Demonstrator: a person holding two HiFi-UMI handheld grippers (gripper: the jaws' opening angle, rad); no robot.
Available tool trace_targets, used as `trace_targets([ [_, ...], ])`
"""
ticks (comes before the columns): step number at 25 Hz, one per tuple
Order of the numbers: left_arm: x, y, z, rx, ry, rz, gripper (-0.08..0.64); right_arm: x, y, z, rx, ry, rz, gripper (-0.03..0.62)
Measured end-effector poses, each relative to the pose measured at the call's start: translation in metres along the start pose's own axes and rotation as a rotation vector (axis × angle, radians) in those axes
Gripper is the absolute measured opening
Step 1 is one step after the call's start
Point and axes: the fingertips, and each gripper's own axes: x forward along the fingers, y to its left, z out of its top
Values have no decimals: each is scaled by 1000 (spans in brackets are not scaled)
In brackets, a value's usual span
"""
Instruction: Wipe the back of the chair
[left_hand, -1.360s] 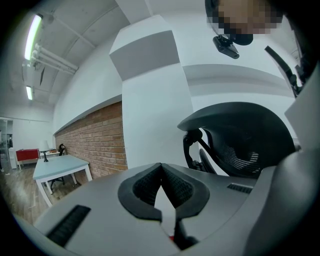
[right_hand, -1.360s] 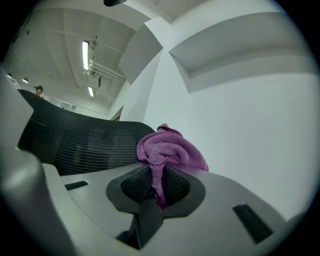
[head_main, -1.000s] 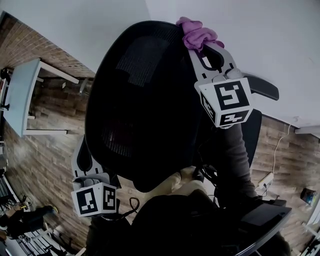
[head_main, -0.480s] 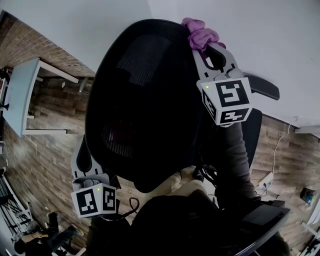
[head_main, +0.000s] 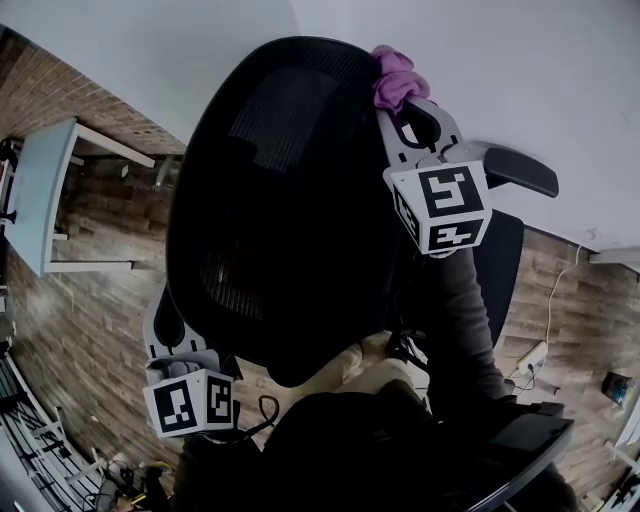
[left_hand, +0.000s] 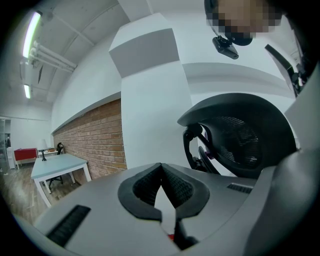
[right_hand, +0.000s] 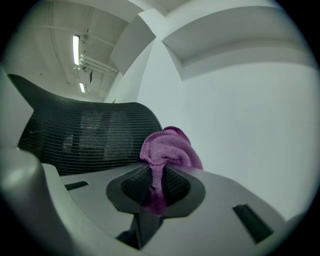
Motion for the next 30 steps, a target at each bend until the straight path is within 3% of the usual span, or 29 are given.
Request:
trace_targets([
  [30,-30,-1,-7,0,7,21,9,-13,46,-13,14,19,86,52],
])
